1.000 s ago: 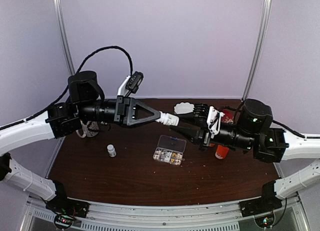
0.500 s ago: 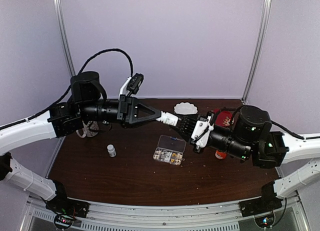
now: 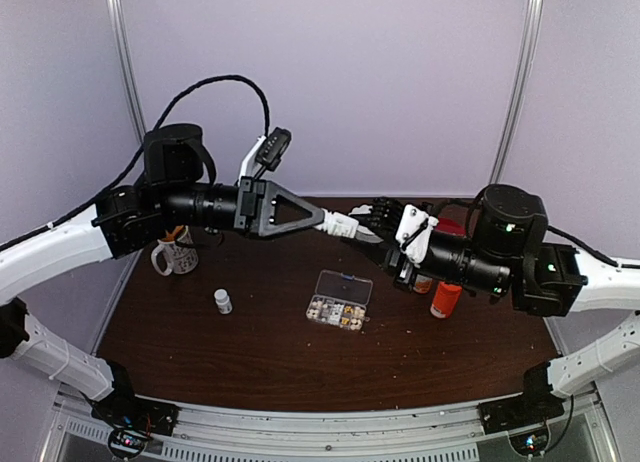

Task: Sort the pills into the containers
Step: Screw the lid of the pill bottle onto the pill bottle.

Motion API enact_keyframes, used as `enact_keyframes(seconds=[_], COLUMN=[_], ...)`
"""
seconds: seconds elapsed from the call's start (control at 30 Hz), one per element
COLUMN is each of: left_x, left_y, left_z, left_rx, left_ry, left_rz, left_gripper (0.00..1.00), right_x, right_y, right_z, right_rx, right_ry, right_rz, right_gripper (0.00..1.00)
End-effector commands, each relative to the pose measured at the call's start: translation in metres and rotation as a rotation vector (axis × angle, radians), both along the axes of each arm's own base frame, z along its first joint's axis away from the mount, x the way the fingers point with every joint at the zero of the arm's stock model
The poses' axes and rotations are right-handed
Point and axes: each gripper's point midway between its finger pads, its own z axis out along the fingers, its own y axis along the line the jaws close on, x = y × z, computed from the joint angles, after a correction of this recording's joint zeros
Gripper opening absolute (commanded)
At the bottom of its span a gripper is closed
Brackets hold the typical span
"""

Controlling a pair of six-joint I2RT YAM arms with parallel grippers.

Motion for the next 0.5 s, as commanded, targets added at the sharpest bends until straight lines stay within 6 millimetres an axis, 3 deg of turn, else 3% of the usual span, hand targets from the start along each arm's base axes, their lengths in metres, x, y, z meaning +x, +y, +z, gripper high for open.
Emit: enact_keyframes(seconds=[0.0, 0.27, 0.47], left_x=[-0.023, 0.0, -0.013], left_y=[-0.014, -0.016, -0.027], left_z=[-0.021, -0.038, -0.039], left_rx=[0.095, 0.168, 0.116], left_ry=[-0.24, -0.58, -0.861], left_rz=[-0.161, -0.089, -0.217], left_gripper=[0.05, 0.05, 0.02], right_x=[-0.042, -0.046, -0.051], right_y=[0.02, 0.003, -0.006], right_z=[0.025, 0.05, 0.058], right_rx=[0.126, 0.339, 0.391], right_ry=[0.255, 0.582, 0.693], right_rz=[0.317, 0.546, 0.638], right_gripper=[0.0, 0.0, 0.0])
